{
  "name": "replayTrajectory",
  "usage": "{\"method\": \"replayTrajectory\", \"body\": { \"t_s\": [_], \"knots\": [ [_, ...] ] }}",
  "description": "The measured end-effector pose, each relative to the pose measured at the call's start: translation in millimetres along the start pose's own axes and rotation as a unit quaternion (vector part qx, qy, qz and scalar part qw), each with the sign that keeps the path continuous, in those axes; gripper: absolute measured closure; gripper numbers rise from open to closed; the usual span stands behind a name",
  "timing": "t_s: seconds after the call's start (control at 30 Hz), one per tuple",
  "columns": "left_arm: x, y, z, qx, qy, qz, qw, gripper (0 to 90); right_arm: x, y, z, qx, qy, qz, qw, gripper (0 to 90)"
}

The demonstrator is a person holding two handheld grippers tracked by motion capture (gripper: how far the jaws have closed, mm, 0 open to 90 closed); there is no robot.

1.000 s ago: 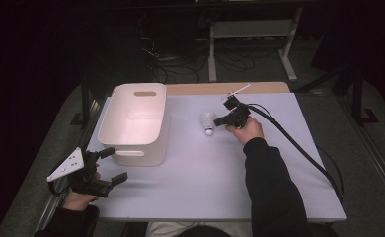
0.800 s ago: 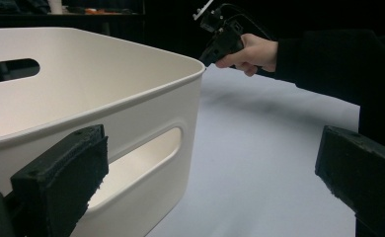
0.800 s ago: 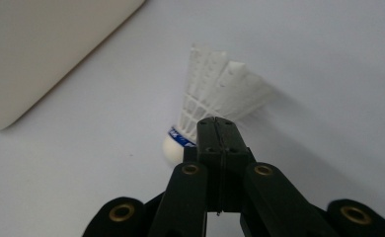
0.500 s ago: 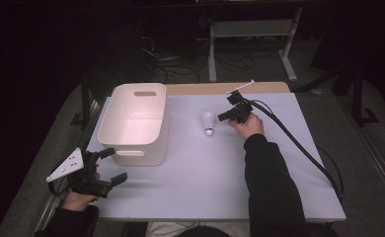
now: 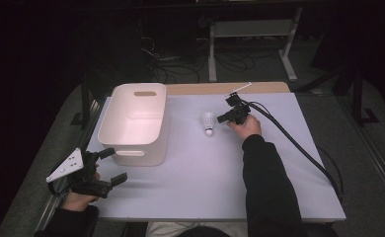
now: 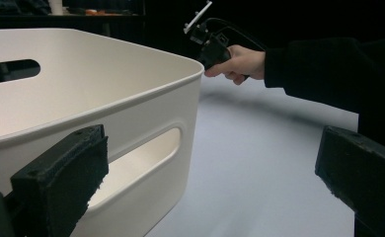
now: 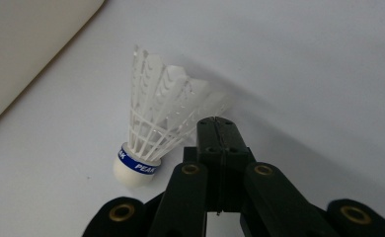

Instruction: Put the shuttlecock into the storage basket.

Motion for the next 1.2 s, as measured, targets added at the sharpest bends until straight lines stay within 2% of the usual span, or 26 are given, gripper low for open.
{"method": "replayTrajectory", "body": {
  "t_s": [0.43, 0.6, 1.2],
  "knots": [
    [0.2, -0.3, 0.1, 0.000, 0.000, -0.001, 1.0000, 0.0, 3.6, 7.3, 1.7, -0.001, 0.002, 0.003, 1.0000, 89.2],
    [0.2, -0.3, 0.1, 0.001, 0.000, -0.001, 1.0000, 0.0, 3.7, 11.8, 3.0, -0.001, 0.005, 0.011, 0.9999, 89.2],
    [0.2, 0.0, 0.2, 0.001, 0.001, -0.001, 1.0000, 0.0, -14.3, 27.0, 4.4, -0.008, -0.014, 0.041, 0.9990, 89.2]
  ]
}}
Point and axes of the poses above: each handheld gripper's, and its own axes: y roughly forward along the jaws, z roughly out of its top, x roughly to its right, the point moved 8 cm from there along y, roughly forward along the jaws, and after that the axes turned 15 degrees about z, right-handed, at the moved point
